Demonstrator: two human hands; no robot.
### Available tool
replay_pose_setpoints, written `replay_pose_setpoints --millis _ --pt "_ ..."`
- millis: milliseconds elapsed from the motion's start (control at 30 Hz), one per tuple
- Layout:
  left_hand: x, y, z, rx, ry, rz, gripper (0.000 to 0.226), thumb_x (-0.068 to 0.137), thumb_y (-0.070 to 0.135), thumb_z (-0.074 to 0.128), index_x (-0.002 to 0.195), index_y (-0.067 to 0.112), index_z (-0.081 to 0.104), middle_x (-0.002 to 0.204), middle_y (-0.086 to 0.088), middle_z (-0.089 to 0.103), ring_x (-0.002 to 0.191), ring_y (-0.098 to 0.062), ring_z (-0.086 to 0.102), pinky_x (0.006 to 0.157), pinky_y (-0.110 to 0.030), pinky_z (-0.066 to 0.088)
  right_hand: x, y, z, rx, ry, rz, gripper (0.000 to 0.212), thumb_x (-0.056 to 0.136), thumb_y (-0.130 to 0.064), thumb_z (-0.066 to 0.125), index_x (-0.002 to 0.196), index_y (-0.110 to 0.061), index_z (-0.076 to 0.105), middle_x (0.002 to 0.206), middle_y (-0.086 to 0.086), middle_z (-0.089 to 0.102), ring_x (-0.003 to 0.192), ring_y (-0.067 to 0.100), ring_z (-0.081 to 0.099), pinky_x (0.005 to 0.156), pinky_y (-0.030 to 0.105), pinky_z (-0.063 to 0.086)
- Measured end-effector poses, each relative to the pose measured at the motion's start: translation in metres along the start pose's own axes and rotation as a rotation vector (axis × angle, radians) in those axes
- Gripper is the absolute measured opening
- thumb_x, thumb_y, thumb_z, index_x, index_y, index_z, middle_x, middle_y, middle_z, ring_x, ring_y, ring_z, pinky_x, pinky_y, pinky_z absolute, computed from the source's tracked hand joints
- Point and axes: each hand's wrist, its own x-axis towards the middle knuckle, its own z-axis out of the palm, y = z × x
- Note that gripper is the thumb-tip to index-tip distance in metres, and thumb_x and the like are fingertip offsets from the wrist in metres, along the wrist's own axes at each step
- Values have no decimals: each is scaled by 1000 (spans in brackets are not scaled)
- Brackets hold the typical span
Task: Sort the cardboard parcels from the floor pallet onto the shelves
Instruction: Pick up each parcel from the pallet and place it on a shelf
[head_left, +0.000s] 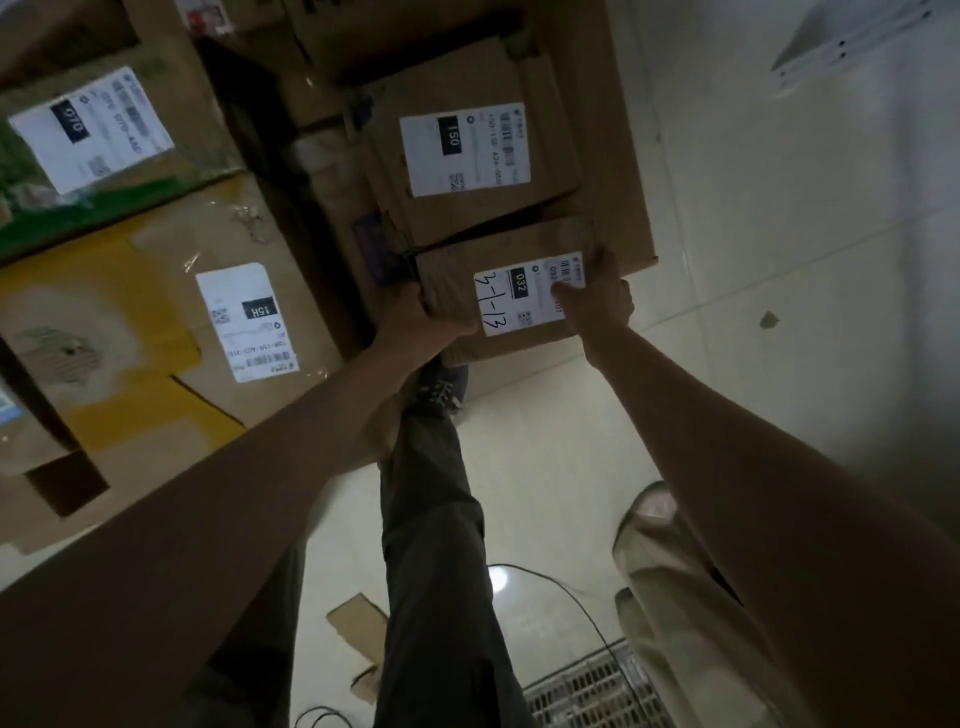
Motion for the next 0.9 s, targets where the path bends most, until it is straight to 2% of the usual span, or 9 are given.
replay_pose_setpoints --millis 167,233,333,433,500,633,767,833,900 --pt "12 0 -4 -107 -48 -10 65 78 3 82 135 12 54 127 -3 66 118 -20 62 100 -32 52 11 -19 17 -3 -34 -29 67 90 -10 61 150 -20 34 138 15 50 126 32 48 101 45 53" --pt "4 3 -11 -83 -67 -7 64 80 4 81 136 10 53 126 -1 65 117 -18 61 95 -26 51 0 -24 16 16 -53 -38 75 90 -8 61 155 -21 27 144 13 47 130 30 47 103 46 52" --pt "-21 11 -32 13 -88 24 71 82 12 80 145 9 45 139 -4 60 129 -21 55 101 -28 44 -28 -35 3 -22 -34 -105 83 90 -8 66 159 -23 23 150 14 37 135 32 44 104 49 51" --pt "-61 23 -61 113 -46 68 81 83 21 80 151 14 38 148 -4 49 135 -24 47 107 -33 40 -69 -52 -11 -11 -30 -147 79 88 -11 72 155 -19 30 145 14 42 133 32 47 106 51 48" --pt "-92 31 -84 145 -38 106 84 84 21 80 153 14 34 152 -8 44 137 -27 45 109 -36 41 -102 -66 -17 -28 -50 -166 67 88 -13 73 147 -14 40 140 16 47 129 32 50 104 49 49" --pt "-156 41 -145 226 -51 192 81 86 19 79 153 11 36 154 -13 42 138 -30 45 110 -43 42 -179 -98 -21 -95 -137 -258 57 87 -17 73 137 -8 48 127 14 57 118 31 56 93 43 52" --pt "-217 36 -217 485 -41 323 73 89 25 77 151 16 39 151 -9 44 138 -28 44 97 -33 42 -260 -132 -11 -163 -258 -383 57 69 -38 72 120 -15 56 109 4 59 96 20 54 74 30 43" --pt "-246 29 -257 515 -10 341 71 89 29 76 150 21 40 151 -7 43 137 -26 43 94 -30 41 -295 -150 0 -259 -283 -470 49 82 -30 73 127 -18 57 112 3 62 91 16 53 63 25 39" --pt "-276 20 -299 510 23 329 74 90 30 76 152 23 37 154 -5 38 141 -26 40 102 -35 42 -328 -172 9 -317 -314 -540 46 89 -26 71 131 -20 56 102 -4 61 93 18 58 62 22 40"
